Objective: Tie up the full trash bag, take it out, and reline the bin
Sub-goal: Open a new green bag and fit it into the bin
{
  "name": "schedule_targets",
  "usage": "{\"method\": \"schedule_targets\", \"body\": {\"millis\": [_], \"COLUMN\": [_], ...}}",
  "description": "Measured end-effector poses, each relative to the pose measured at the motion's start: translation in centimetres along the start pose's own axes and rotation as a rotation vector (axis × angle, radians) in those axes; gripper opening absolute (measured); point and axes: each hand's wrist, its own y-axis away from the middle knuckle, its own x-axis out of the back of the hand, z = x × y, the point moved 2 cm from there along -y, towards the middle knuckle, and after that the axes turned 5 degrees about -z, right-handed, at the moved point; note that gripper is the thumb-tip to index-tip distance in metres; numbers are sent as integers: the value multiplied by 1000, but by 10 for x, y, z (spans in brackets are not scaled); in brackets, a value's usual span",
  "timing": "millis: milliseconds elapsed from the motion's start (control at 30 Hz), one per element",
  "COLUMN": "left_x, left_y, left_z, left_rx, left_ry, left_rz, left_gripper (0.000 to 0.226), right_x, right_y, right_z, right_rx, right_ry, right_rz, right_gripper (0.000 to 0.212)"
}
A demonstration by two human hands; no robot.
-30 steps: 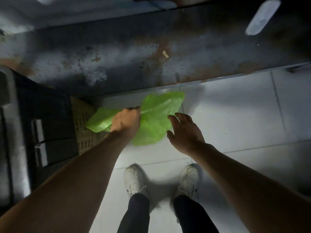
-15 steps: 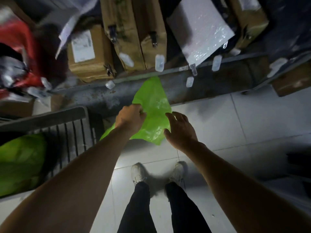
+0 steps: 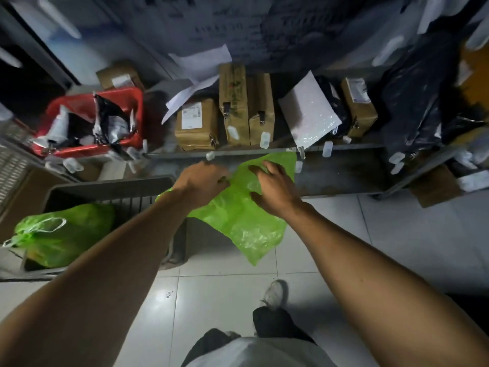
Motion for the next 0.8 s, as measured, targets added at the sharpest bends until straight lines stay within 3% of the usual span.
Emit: {"method": "schedule_targets", "body": {"millis": [200, 400, 567, 800], "left_x": [28, 20, -6, -34], "left_y": [74, 162, 223, 284], "left_z": [-25, -64, -99, -111], "left_rx": [72, 169, 351, 566], "left_ry": [98, 221, 179, 221], "left_rz": [136, 203, 177, 297], "left_gripper": [18, 23, 31, 26], "right_x": [6, -3, -12, -24], "right_y": [22, 57, 87, 103], "right_z": [-39, -101, -139, -164], "right_rx": [39, 126, 196, 287], "right_ry": [40, -54, -48, -15], "right_rz": [77, 134, 118, 18], "right_gripper": [25, 7, 7, 10]}}
